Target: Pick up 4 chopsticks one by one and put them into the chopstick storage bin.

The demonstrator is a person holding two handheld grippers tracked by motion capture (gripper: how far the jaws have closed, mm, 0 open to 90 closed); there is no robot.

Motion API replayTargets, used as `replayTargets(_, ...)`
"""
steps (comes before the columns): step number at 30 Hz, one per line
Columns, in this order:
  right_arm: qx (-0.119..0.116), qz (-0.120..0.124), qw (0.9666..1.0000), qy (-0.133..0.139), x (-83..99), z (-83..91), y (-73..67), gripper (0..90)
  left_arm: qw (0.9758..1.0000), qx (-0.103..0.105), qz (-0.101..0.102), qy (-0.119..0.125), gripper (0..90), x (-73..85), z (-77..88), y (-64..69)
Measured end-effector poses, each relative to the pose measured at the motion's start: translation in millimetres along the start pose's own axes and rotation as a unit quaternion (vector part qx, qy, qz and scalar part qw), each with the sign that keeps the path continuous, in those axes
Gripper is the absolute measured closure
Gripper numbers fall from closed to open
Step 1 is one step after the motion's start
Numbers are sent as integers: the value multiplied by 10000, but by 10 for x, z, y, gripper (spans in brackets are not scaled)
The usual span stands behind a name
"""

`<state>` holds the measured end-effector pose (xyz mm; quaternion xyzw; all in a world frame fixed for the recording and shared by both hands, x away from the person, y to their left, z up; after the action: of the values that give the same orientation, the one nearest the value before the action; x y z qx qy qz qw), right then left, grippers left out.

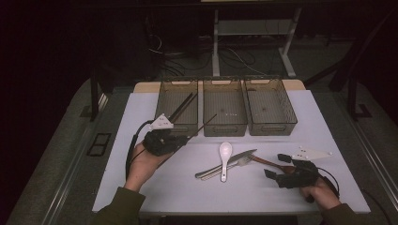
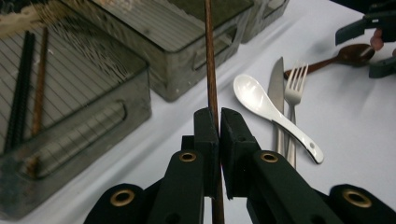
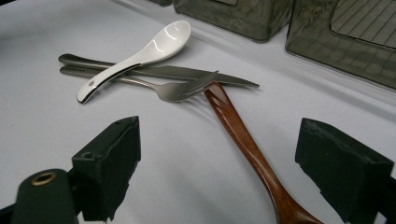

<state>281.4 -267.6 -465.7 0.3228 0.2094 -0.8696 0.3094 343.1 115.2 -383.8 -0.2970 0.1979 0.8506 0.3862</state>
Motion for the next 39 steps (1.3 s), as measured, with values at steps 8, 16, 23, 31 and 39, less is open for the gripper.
replayTargets(8,-5,-9,10000,-9,1,2,-2,139,9999,-97,-66,10,847,-181,66,-108)
replayTargets(16,3,3,10000,3,0,1,1,139,9998,-192,-47,68,848,-358,102,-241)
replayTargets(23,8,-4,10000,7,0,4,7,139,9995,-302,12,133,848,-533,125,-403)
replayTargets(31,8,-18,10000,10,0,7,10,139,9982,-546,148,208,848,-723,118,-677)
replayTargets(39,-9,-37,10000,24,1,10,12,139,9964,-739,372,174,848,-837,24,-908)
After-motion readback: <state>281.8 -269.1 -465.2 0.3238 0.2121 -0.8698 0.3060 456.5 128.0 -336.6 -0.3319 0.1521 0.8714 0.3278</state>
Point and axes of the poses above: each handheld gripper's, and its own axes: z roughly backward along the jaws, x roughly out of its underside, y roughly to its right, the point moved 4 cm from there along -z, roughly forward along the jaws, and after that the axes turned 11 degrees about -y, right-handed, at the moved point
